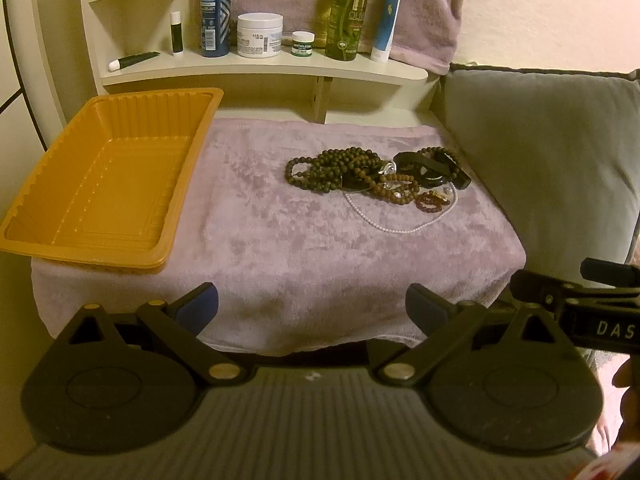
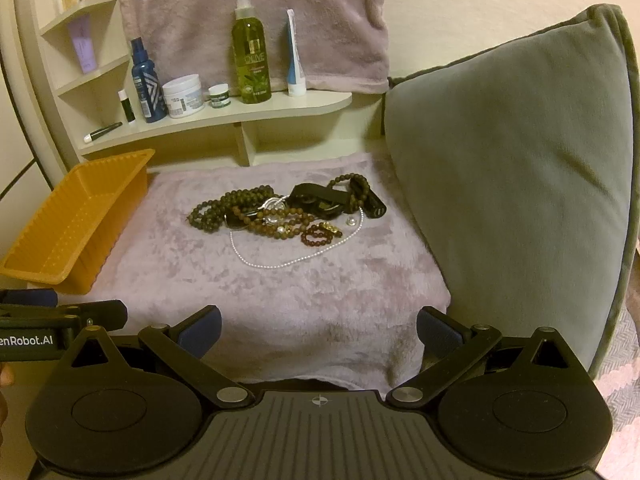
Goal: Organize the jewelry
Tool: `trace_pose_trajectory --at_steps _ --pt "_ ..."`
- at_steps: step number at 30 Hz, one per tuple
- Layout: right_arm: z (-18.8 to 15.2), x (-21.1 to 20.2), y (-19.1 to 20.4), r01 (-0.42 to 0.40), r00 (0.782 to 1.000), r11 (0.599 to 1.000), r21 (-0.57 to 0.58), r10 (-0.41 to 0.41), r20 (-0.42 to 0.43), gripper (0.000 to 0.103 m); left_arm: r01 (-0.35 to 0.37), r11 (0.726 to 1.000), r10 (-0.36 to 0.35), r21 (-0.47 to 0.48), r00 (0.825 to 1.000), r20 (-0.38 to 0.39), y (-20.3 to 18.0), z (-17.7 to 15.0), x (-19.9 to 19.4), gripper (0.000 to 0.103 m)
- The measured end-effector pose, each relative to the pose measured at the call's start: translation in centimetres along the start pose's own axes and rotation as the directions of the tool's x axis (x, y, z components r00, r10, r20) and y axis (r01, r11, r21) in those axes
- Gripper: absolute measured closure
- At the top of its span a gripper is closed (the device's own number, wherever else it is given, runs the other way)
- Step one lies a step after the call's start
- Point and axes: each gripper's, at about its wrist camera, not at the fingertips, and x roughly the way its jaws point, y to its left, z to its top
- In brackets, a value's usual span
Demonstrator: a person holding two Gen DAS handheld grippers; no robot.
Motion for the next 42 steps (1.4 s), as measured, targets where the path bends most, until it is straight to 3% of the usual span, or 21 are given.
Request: trace_pose_trajectory --at_steps 42 --pt "0.05 -0.20 0.00 0.001 1.000 1.000 0.001 -0.001 0.003 0.000 0.018 1.000 -0.018 0.002 1.000 -0.002 -0.05 0.00 -0.18 0.004"
